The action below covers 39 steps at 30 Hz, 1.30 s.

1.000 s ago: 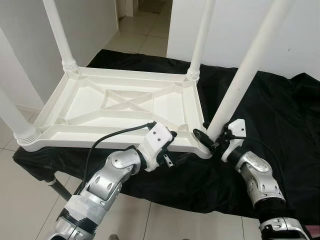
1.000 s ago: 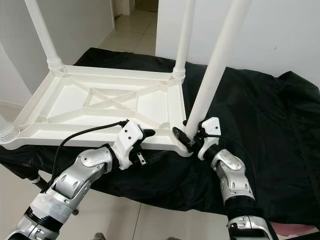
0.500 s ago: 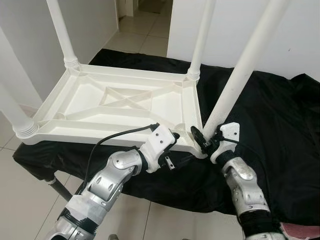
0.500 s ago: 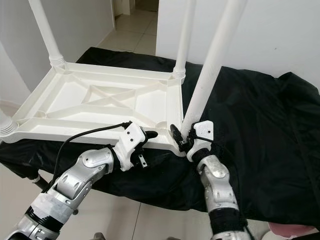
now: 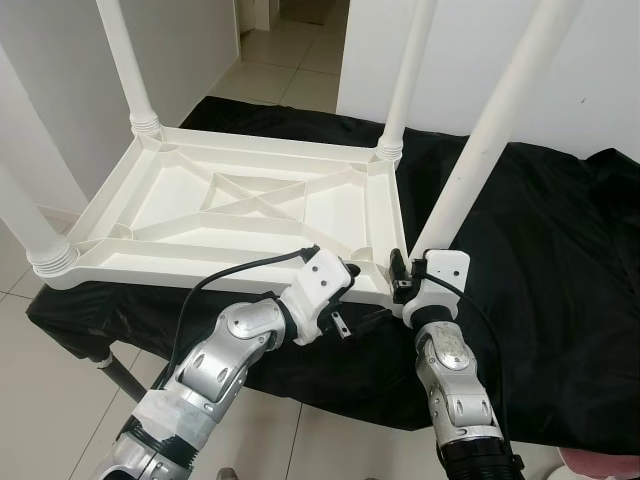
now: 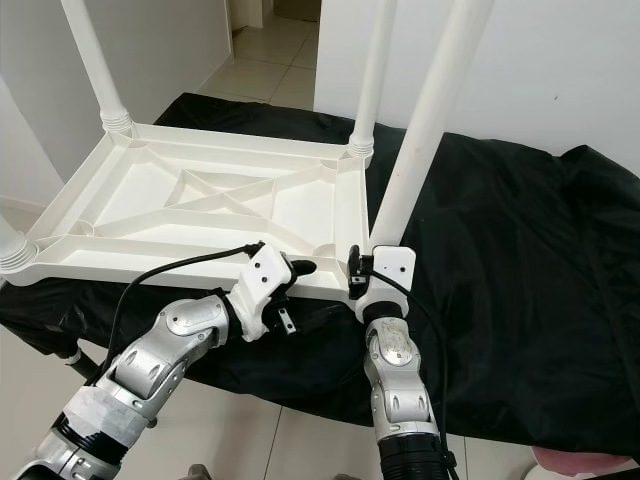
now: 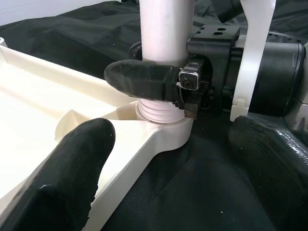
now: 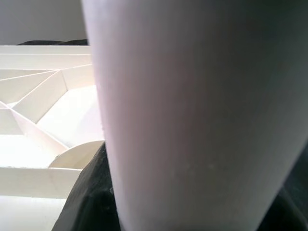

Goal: Building children table

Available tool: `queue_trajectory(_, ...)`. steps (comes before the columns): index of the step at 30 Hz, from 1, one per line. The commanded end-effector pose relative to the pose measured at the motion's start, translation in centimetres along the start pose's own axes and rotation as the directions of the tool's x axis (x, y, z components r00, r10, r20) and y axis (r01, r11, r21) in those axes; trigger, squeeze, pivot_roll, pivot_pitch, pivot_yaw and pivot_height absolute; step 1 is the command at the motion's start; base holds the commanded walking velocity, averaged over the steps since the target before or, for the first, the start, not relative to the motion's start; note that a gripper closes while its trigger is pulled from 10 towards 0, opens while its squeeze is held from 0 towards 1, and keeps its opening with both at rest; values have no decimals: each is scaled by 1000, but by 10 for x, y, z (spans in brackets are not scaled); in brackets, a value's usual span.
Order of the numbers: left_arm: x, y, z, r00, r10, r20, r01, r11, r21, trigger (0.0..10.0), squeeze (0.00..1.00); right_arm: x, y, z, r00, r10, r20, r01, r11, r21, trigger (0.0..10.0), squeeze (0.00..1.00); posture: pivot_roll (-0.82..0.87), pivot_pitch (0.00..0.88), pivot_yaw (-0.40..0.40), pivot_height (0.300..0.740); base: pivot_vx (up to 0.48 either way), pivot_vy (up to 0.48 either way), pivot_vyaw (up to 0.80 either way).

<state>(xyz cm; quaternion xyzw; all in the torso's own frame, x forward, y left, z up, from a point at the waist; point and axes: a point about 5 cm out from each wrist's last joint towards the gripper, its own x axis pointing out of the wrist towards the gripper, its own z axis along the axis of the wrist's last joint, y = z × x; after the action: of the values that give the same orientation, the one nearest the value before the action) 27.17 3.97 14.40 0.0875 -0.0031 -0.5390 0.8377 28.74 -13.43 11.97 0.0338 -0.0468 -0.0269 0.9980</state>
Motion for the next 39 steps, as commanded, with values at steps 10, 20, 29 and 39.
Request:
queue_trajectory(10,1,-2,-1,996,-87,-19,87,996,19,10000,0,-5,7,-3,1000,-7,12,7,1000,10,10000,388,-50,0,-26,740,0,0,0)
queue_trajectory(20,4,-5,-1,995,-95,-20,96,995,26,10000,0,-2,-3,1,997,64,35,-64,998,-4,10000,0,-54,0,-32,740,0,0,0)
queue_trajectory(29,5,-9,-4,992,-116,-38,118,992,46,10000,0,0,-20,4,948,316,38,-314,949,-37,10000,0,-52,0,-37,740,0,0,0)
queue_trajectory(39,7,-9,-2,991,-131,-35,133,990,52,10000,0,10,-41,4,868,495,-36,-495,861,-118,10000,0,-54,0,-36,740,0,0,0)
